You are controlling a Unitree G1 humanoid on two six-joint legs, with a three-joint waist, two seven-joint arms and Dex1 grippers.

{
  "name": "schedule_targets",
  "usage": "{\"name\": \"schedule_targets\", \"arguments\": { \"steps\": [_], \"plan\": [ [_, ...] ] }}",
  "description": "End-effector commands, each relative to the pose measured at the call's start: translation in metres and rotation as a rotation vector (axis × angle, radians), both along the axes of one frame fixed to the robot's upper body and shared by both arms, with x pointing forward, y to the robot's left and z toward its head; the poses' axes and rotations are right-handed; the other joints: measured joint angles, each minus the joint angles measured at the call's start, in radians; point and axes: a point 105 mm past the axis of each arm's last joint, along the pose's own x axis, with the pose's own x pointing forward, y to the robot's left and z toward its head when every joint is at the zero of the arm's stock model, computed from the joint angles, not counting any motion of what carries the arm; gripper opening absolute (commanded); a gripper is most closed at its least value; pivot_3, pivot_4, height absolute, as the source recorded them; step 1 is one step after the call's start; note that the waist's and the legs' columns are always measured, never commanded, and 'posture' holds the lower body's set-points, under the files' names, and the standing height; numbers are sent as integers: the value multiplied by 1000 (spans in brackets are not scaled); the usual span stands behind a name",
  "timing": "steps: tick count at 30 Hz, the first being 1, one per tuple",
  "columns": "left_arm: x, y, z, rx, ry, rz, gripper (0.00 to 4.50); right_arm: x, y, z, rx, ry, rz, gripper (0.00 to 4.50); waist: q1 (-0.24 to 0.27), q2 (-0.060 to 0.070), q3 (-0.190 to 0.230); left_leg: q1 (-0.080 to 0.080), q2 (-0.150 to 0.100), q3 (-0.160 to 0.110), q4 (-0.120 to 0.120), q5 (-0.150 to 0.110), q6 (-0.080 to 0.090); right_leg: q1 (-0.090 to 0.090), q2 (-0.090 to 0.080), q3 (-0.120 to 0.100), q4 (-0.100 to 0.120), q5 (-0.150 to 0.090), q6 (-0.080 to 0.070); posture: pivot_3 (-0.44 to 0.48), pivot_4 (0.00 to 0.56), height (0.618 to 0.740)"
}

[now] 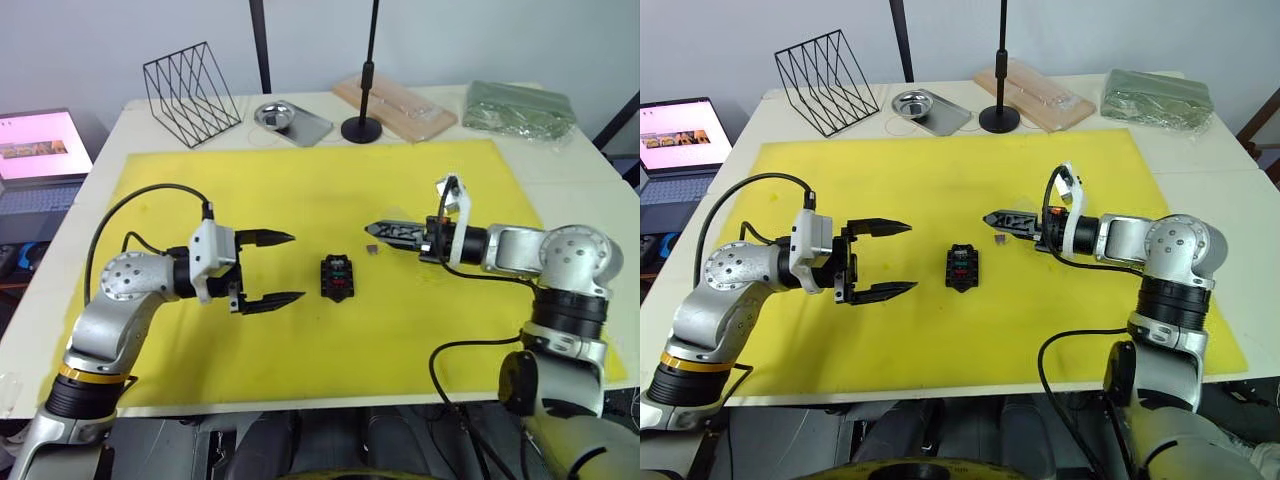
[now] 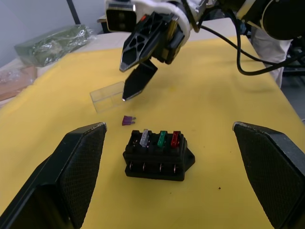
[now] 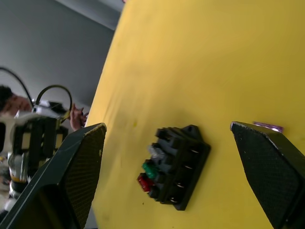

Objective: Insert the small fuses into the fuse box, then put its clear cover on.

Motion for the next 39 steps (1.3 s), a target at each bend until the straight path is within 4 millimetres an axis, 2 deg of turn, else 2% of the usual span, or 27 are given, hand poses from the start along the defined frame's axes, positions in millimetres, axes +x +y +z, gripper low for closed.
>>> {"name": "schedule_targets", "arguments": {
  "steps": [1,13,16,18,26,32,39],
  "plan": [
    [-4,-2,8,-12,-34,-11,4500,8,-4,5,11,-8,-24,4472,-1,0,0,0,0,0,0,0,0,0,0,0,0,0,0,0,150,740],
    [-3,0,7,-21,-29,14,4500,16,-3,-15,-18,40,-37,4472,-8,0,0,0,0,0,0,0,0,0,0,0,0,0,0,0,150,740],
    [-1,1,6,-24,-20,31,4500,17,-4,-17,-18,45,-42,3889,-9,0,0,0,0,0,0,0,0,0,0,0,0,0,0,0,150,740],
    [-1,1,7,-24,-19,28,4500,17,-5,-18,-19,49,-44,3192,-9,0,0,0,0,0,0,0,0,0,0,0,0,0,0,0,150,740],
    [1,-1,8,-24,-22,23,4500,19,-5,-26,-9,71,-58,3192,-10,0,0,0,0,0,0,0,0,0,0,0,0,0,0,0,150,740],
    [3,1,8,-20,-20,24,4500,10,-2,-33,-21,116,-14,3192,-14,0,0,0,0,0,0,0,0,0,0,0,0,0,0,0,150,740],
    [3,0,6,-18,-19,23,4500,18,2,-40,3,123,-59,3192,-23,0,0,0,0,0,0,0,0,0,0,0,0,0,0,0,150,740]
  ]
}}
